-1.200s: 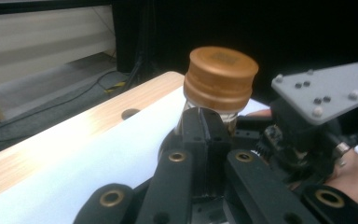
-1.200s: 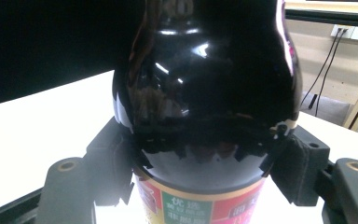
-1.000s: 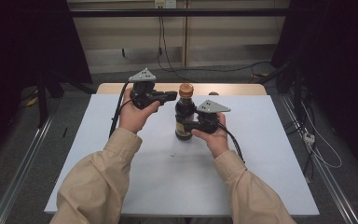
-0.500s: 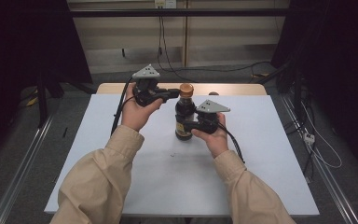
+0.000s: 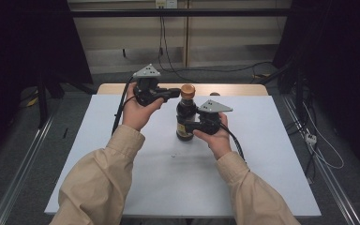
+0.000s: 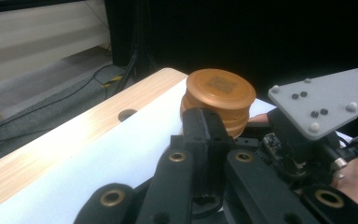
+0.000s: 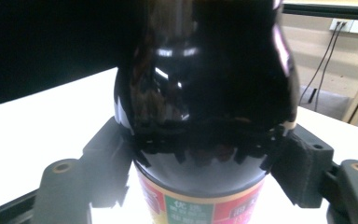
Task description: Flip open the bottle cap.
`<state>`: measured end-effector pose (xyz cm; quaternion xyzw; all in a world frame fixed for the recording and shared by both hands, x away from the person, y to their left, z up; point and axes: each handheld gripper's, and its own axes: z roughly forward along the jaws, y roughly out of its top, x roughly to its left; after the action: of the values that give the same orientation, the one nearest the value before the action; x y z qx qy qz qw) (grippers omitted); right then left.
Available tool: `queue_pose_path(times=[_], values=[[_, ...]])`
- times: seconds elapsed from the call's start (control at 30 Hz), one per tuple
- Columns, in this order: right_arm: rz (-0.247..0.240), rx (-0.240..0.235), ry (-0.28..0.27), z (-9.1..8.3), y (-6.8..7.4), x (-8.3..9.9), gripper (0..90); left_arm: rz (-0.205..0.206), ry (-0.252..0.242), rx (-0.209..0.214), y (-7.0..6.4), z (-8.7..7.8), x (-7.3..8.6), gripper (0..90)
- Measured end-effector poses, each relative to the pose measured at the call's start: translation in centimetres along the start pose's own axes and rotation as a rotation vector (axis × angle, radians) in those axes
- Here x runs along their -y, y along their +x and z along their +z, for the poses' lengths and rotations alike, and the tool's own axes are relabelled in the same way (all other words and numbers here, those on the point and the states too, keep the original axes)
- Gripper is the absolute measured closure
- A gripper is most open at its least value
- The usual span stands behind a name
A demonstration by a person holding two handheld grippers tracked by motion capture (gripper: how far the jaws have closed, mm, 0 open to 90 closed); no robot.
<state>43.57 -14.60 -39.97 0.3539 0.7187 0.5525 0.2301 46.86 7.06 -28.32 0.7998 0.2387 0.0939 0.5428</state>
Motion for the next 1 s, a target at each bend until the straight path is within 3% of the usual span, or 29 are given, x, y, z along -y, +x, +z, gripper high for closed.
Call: queue_pose_path(times=[0.17, 0.3, 0.37, 0.5, 0.57, 1.0], values=[[0.029, 0.004, -0.029, -0.7, -0.1, -0.9, 19.1, 0.004, 0.006, 0.004, 0.0, 0.0, 0.0, 90.0], [0.044, 0.014, -0.049, -1.0, -0.1, -1.8, 18.8, 0.005, 0.01, 0.004, -0.1, 0.0, 0.0, 90.0], [0.067, -0.003, -0.059, -0.9, 0.0, -2.2, 19.8, 0.006, 0.012, 0.004, 0.0, -0.1, 0.0, 90.0], [0.042, 0.019, -0.043, -0.5, 0.2, -2.3, 25.3, 0.008, 0.012, 0.003, 0.0, -0.1, 0.0, 90.0], [0.038, 0.008, -0.042, -0.4, 0.0, -2.2, 25.8, 0.012, 0.015, 0.005, 0.0, -0.1, 0.1, 90.0], [0.052, 0.006, -0.044, -0.4, 0.0, -2.0, 26.4, 0.023, 0.008, 0.004, 0.1, -0.1, -0.2, 90.0]])
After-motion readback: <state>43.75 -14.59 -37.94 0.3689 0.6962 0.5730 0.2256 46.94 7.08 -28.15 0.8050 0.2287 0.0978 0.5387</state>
